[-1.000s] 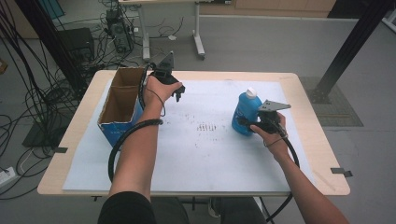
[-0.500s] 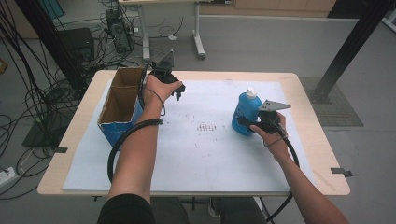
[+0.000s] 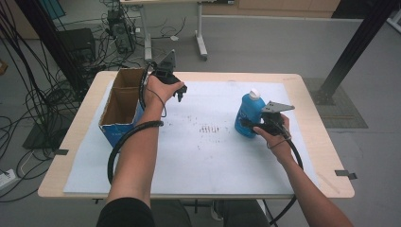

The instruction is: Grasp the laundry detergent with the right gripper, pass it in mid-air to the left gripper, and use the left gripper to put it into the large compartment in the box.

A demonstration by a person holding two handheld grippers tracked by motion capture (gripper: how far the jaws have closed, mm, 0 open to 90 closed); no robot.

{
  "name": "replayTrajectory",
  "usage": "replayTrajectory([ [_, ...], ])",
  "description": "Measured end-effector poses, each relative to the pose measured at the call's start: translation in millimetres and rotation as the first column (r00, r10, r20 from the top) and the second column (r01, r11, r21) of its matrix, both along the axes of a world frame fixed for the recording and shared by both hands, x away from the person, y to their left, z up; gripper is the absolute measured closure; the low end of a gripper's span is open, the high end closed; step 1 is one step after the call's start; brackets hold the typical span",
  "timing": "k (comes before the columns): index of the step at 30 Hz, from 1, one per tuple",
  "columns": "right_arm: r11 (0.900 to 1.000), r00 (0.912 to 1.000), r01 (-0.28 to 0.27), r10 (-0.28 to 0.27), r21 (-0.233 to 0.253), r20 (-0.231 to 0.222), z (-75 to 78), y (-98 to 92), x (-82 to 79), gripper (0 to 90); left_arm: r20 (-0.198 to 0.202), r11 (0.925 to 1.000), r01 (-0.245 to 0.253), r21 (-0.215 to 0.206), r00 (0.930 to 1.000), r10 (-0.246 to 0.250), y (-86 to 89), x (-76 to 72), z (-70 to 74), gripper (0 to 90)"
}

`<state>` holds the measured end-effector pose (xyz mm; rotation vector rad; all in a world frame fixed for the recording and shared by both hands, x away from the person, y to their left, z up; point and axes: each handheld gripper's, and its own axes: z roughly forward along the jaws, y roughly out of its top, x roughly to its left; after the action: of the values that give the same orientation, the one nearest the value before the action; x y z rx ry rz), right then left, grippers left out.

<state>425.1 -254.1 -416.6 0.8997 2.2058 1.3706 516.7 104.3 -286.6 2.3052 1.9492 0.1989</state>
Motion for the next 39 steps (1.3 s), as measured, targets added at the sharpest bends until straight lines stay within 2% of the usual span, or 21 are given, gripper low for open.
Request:
replayTrajectory([
  [5,1.0,0.9999,-0.002,0.002,-0.006,-0.015,2.0,0.1,0.9,42.8,0.004,0.9994,0.029,-0.02,0.9996,-0.029,1.3,-2.8,6.5,6.1],
  [8,0.999,0.9969,-0.032,0.031,-0.009,-0.072,8.4,-0.3,6.1,43.1,0.018,0.9951,0.096,-0.025,0.9953,-0.096,1.4,-6.1,21.4,5.6],
  [11,0.999,0.9959,-0.043,0.042,-0.02,-0.081,11.8,1.0,8.2,43.2,0.026,0.9908,0.135,-0.015,0.9906,-0.134,0.8,-8.1,31.4,5.5],
  [12,0.999,0.9956,-0.045,0.043,-0.022,-0.084,15.3,2.6,10.4,43.2,0.037,0.9839,0.179,-0.006,0.9833,-0.178,0.1,-10.4,42.9,5.5],
  [13,0.999,0.9956,-0.045,0.043,-0.022,-0.084,15.3,2.6,10.4,43.2,0.037,0.9839,0.179,-0.006,0.9833,-0.178,0.1,-10.4,42.9,5.5],
  [14,0.999,0.9944,-0.05,0.049,-0.011,-0.094,20.0,3.7,13.8,43.1,0.048,0.976,0.217,0.009,0.9749,-0.218,-0.9,-12.8,54.3,5.5],
  [16,0.998,0.9946,-0.055,0.053,-0.013,-0.089,26.7,6.4,17.0,43.1,0.048,0.9716,0.236,0.01,0.9704,-0.237,-0.9,-13.8,58.8,5.5],
  [20,0.996,0.9914,-0.082,0.08,-0.016,-0.104,47.0,15.7,25.5,43.1,0.051,0.9485,0.316,0.024,0.9471,-0.317,-1.3,-20.7,79.8,5.5],
  [21,0.996,0.9914,-0.082,0.08,-0.016,-0.104,47.0,15.7,25.5,43.1,0.05,0.9361,0.351,0.025,0.9348,-0.352,-0.9,-23.4,87.4,5.5],
  [22,0.995,0.9893,-0.101,0.1,-0.008,-0.107,58.7,22.8,30.5,43.1,0.052,0.933,0.359,0.024,0.9316,-0.36,-0.8,-24.5,89.8,5.5],
  [23,0.995,0.9893,-0.101,0.1,-0.008,-0.107,58.7,22.8,30.5,43.1,0.053,0.9166,0.399,0.032,0.9151,-0.4,-0.3,-27.6,98.4,5.5],
  [25,0.991,0.9853,-0.136,0.135,-0.008,-0.105,73.5,35.1,36.5,43.1,0.054,0.9034,0.427,0.041,0.9019,-0.429,-0.4,-30.7,105.7,5.5],
  [26,0.989,0.9841,-0.147,0.145,-0.01,-0.103,77.9,39.4,38.1,43.0,0.051,0.8916,0.45,0.053,0.8904,-0.452,-0.3,-32.4,110.8,5.5],
  [27,0.986,0.9815,-0.165,0.163,-0.01,-0.1,83.5,45.3,40.2,43.0,0.051,0.8751,0.479,0.066,0.8743,-0.483,-0.7,-34.8,116.9,5.5],
  [30,0.977,0.9726,-0.214,0.212,-0.01,-0.095,99.0,64.3,44.9,43.0,0.055,0.8413,0.534,0.081,0.8404,-0.539,-2.2,-40.3,129.5,5.5],
  [32,0.968,0.9636,-0.252,0.251,-0.007,-0.093,107.8,78.9,47.8,43.0,0.053,0.8079,0.582,0.094,0.8074,-0.588,-3.3,-44.8,139.7,5.5],
  [35,0.953,0.9478,-0.303,0.302,0.002,-0.104,115.6,100.3,50.8,42.9,0.054,0.7749,0.626,0.091,0.7739,-0.631,-3.9,-49.1,147.1,5.9],
  [36,0.948,0.9426,-0.319,0.317,0.001,-0.105,116.6,106.3,51.5,42.9,0.047,0.7426,0.665,0.083,0.7417,-0.669,-4.7,-53.5,152.2,5.9],
  [37,0.948,0.9426,-0.319,0.317,0.001,-0.105,116.6,106.3,51.5,42.9,0.047,0.7426,0.665,0.083,0.7417,-0.669,-4.7,-53.5,152.2,5.9],
  [38,0.937,0.9314,-0.349,0.347,-0.006,-0.111,117.4,117.9,52.2,43.0,0.039,0.716,0.693,0.086,0.7159,-0.697,-5.6,-56.6,155.1,5.9],
  [39,0.931,0.9257,-0.364,0.362,-0.006,-0.111,117.1,123.4,52.4,42.9,0.039,0.716,0.693,0.086,0.7159,-0.697,-5.6,-56.6,155.1,5.9],
])
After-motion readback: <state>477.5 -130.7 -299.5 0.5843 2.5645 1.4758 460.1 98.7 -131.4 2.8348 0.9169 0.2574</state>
